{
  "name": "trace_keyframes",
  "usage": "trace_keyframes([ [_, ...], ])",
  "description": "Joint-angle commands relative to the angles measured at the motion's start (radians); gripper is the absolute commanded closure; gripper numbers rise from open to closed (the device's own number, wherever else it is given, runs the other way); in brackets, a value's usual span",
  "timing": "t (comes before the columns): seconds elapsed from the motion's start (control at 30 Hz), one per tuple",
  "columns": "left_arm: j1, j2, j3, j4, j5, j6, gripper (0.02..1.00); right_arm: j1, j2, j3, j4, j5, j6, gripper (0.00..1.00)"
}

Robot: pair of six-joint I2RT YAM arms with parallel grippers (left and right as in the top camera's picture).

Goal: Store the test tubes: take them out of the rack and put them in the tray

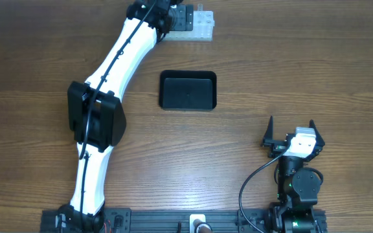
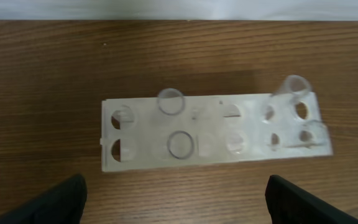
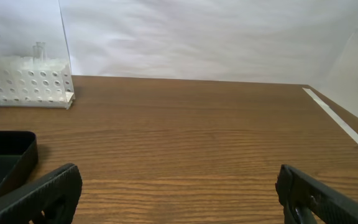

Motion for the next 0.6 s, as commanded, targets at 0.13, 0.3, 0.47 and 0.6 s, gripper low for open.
trace_keyframes([
  [0.13,0.016,0.079,0.103,0.014,-0.015,-0.014,0.108,-0.006,-0.008,-0.005,-0.004,0.003,-0.001,0.007],
  [0.3,0.016,0.097,0.116,0.021,-0.015,-0.014,0.128,-0.006,-0.008,-0.005,-0.004,0.003,-0.001,0.009],
  [0.47,0.014,0.107,0.116,0.043,-0.015,0.016,0.132,-0.006,-0.008,-0.005,-0.004,0.003,-0.001,0.009],
  [0.6,0.012,0.119,0.116,0.052,-0.015,0.032,0.154,-0.006,-0.008,-0.005,-0.004,0.003,-0.001,0.009],
])
